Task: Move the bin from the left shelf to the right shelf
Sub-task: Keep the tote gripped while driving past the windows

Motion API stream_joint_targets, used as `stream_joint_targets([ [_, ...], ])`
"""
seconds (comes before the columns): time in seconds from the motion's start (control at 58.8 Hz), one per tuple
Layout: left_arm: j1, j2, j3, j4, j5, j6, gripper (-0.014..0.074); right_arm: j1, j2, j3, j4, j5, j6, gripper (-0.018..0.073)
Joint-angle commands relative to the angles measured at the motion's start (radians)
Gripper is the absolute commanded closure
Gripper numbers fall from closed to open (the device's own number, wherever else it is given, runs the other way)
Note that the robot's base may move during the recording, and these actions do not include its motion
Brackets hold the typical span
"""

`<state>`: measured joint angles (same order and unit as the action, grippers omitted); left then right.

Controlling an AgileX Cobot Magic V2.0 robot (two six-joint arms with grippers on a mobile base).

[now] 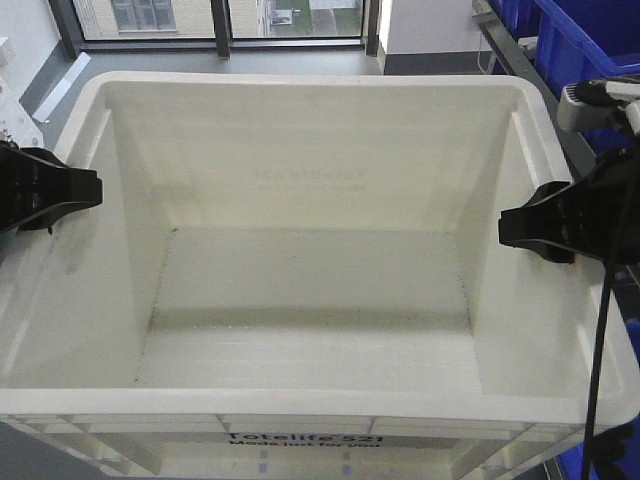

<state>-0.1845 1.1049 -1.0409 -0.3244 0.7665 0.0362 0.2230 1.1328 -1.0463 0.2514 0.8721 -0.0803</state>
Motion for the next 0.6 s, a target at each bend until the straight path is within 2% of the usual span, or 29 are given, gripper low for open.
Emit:
stream_joint_targets([
  [0.0, -0.007, -0.038, -0.041, -0.074, -0.099, 0.041, 0.0603, -0.004, -0.025, -0.039, 0.024, -0.093, -0.016, 0.0564],
  [0.578, -0.007, -0.038, -0.041, -0.074, -0.099, 0.041, 0.0603, -0.004, -0.025, -0.039, 0.024, -0.092, -0.016, 0.0564],
])
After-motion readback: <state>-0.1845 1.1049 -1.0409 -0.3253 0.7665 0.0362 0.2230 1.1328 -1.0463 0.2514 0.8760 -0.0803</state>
